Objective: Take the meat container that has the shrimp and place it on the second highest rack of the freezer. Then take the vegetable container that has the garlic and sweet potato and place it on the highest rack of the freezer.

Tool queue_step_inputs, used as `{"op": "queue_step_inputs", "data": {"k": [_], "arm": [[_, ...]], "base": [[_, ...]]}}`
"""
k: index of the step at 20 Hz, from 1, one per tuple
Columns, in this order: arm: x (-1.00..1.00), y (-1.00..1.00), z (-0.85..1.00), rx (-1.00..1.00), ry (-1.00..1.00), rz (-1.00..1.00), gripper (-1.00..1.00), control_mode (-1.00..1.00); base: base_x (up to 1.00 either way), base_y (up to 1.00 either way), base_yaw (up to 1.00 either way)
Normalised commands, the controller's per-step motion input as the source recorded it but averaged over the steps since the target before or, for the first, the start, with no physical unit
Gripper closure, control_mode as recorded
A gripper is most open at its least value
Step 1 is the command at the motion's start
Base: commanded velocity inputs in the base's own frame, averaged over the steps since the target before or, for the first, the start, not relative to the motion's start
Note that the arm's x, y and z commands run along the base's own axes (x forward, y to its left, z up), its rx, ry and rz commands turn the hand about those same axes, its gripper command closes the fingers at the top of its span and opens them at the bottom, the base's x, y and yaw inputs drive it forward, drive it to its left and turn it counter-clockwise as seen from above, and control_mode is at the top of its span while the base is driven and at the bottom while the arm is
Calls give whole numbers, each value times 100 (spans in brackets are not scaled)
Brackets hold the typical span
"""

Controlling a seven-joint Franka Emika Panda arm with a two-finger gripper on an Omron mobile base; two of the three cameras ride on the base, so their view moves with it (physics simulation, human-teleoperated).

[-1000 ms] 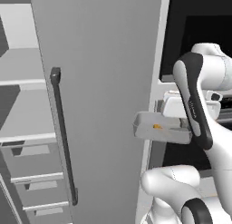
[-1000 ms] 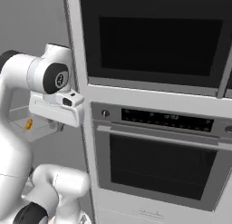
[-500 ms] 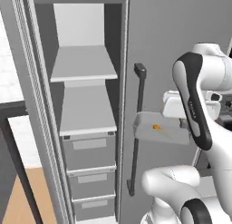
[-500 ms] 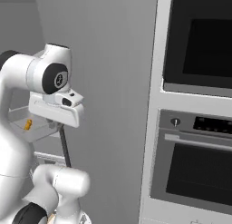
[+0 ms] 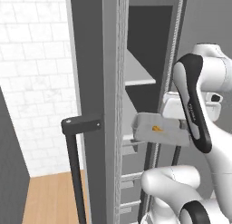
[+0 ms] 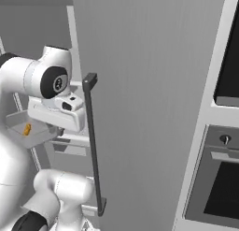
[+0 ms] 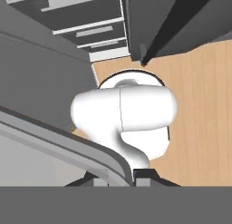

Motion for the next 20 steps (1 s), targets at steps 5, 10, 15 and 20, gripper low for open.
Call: {"op": "queue_step_inputs", "data": {"k": [5, 10, 15, 20], "arm": [[20, 2, -10, 0, 0, -15, 100, -100], [4, 49, -57, -5, -5, -29, 100, -100], [72, 42, -61, -2, -2, -29, 100, -100], [84, 37, -67, -2, 0, -24, 100, -100]], "base": [[15, 3, -4], [0, 0, 0], [0, 0, 0], [0, 0, 0]]}}
